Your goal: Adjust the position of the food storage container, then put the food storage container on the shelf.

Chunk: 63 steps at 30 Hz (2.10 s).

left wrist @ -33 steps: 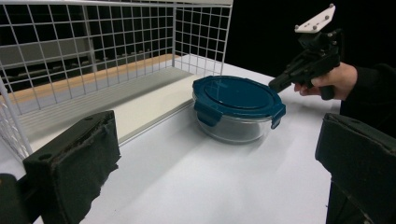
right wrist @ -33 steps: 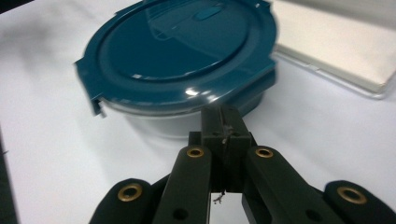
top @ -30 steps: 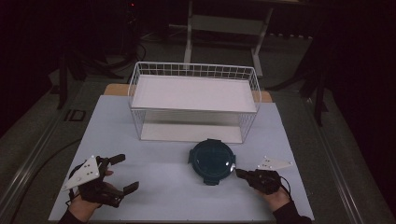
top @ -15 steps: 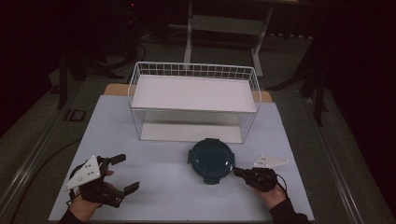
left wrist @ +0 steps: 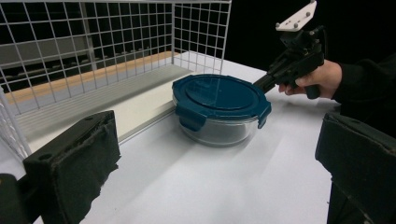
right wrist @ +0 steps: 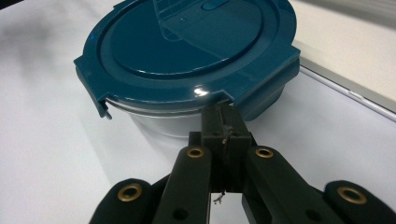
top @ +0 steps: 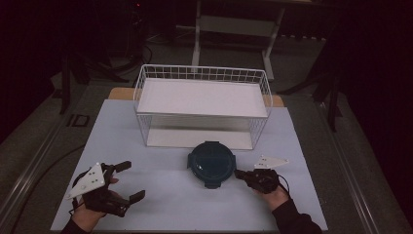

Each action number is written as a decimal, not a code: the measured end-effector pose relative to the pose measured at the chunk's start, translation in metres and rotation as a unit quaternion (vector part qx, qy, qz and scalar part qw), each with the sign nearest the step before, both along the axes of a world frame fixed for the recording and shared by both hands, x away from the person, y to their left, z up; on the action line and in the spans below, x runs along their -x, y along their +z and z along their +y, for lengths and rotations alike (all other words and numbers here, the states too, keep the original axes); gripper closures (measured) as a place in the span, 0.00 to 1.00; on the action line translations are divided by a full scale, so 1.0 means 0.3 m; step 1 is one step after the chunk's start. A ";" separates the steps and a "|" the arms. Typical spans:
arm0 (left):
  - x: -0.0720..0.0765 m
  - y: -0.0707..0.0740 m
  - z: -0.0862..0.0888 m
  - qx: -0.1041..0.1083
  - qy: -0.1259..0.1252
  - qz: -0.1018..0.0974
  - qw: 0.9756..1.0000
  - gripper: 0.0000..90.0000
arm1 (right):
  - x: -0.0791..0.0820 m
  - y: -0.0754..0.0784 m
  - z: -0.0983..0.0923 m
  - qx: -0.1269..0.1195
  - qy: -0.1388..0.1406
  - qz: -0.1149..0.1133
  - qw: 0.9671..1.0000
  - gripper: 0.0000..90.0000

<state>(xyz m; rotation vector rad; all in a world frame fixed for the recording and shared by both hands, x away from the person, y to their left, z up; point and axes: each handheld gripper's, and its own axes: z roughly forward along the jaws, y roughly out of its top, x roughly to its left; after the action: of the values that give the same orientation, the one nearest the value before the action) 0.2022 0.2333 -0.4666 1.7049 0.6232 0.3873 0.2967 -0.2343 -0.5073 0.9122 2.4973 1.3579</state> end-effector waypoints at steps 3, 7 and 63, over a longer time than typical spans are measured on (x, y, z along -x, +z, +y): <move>-0.001 -0.001 -0.001 -0.001 -0.001 0.000 1.000 0.00 | -0.008 -0.001 0.016 0.000 0.003 0.000 1.000 1.00; 0.000 -0.001 -0.002 -0.001 -0.001 0.001 1.000 0.00 | -0.016 -0.002 0.039 -0.001 0.009 -0.001 1.000 1.00; -0.087 0.128 -0.143 0.008 -0.045 0.044 0.998 0.00 | 0.082 0.190 0.039 -0.081 0.035 -0.127 0.988 0.19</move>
<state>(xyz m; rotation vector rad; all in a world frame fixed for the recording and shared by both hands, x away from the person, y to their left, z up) 0.2284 0.1904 -0.4283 1.7343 0.6105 0.2441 0.2721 -0.2226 -0.4503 0.6345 2.2735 1.6072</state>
